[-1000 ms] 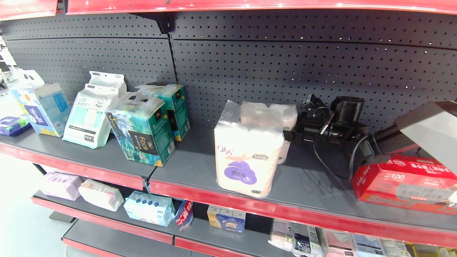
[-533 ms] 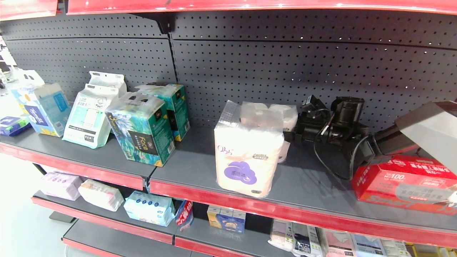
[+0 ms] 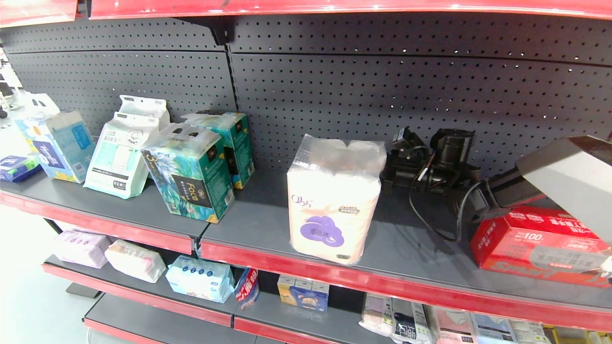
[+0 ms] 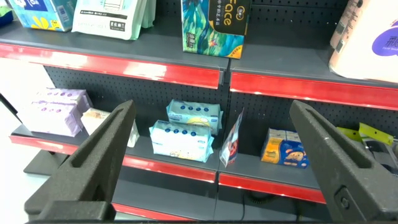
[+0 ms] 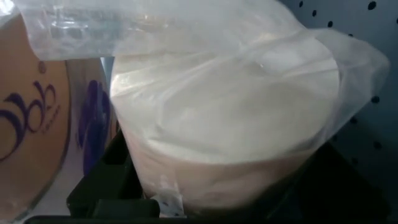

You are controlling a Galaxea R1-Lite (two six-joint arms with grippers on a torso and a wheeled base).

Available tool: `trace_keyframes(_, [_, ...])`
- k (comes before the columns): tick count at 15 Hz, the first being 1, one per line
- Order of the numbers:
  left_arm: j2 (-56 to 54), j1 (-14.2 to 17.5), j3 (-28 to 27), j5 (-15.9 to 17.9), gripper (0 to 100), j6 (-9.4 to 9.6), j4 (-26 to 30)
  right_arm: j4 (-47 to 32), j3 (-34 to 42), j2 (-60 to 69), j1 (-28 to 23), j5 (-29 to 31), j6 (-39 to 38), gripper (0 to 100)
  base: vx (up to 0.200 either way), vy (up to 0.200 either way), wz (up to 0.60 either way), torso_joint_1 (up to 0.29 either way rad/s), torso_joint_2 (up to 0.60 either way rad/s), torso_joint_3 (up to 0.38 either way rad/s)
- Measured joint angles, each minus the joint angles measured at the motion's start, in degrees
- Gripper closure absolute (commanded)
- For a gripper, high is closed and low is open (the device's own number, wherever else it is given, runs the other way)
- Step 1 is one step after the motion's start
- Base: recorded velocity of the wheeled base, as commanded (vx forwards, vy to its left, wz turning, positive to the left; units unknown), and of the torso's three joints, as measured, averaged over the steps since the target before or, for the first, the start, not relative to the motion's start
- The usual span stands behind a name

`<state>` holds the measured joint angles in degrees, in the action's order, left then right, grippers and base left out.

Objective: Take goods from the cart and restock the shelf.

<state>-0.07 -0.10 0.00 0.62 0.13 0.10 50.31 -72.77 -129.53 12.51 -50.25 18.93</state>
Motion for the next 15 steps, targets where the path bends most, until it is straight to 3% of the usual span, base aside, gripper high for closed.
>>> trace_keyframes(15, [0.0, 0.0, 0.0, -0.02, 0, -0.02, 0.0, -0.63, 0.06, 0.28, -0.9, 4.38, -1.76, 100, 0.0, 0.0, 0.0, 0.0, 0.0, 0.0])
